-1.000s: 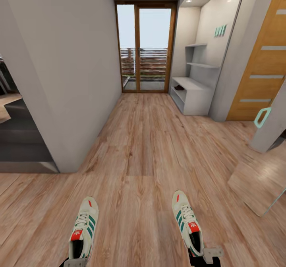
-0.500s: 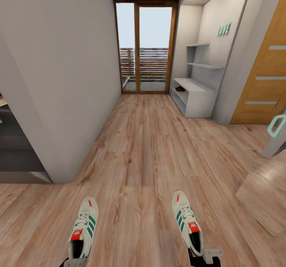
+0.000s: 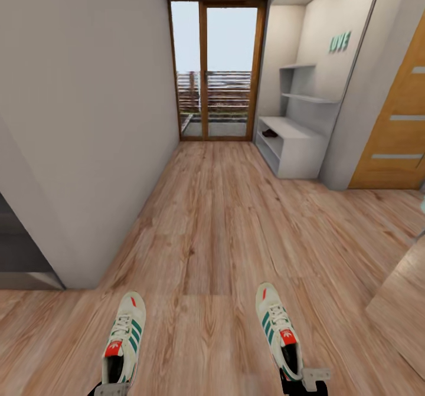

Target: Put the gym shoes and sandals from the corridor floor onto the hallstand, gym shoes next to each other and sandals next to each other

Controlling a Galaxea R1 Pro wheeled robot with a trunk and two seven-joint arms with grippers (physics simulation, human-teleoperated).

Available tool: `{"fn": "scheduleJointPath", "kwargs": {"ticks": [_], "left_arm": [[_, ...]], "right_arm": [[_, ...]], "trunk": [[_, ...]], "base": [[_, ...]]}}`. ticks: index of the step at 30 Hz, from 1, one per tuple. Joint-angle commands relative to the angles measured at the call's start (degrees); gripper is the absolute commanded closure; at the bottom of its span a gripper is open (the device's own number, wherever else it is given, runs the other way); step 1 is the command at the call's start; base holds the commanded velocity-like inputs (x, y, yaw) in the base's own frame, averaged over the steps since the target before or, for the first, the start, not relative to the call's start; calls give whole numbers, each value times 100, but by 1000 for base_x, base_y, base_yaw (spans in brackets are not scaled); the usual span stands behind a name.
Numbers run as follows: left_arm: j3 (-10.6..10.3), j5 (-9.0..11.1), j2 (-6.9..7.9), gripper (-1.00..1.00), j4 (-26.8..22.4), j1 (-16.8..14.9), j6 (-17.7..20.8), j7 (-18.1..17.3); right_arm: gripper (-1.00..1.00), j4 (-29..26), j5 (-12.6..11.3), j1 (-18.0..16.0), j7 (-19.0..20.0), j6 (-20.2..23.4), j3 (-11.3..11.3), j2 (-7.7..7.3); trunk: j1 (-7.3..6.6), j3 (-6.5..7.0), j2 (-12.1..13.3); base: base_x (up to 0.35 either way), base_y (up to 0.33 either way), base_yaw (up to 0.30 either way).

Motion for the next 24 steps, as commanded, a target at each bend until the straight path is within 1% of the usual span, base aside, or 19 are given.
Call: {"fn": "scheduleJointPath", "kwargs": {"ticks": [1, 24], "left_arm": [[50, -52, -2, 100, 2, -5, -20, -31], [47, -52, -2, 100, 3, -5, -23, -32]], "right_arm": [[100, 4, 37, -4, -12, -16, -16, 0], [100, 4, 37, -4, -13, -16, -10, 6]], "trunk": [[2, -5, -2], [2, -5, -2]], "base": [[339, 0, 0], [339, 0, 0]]}}
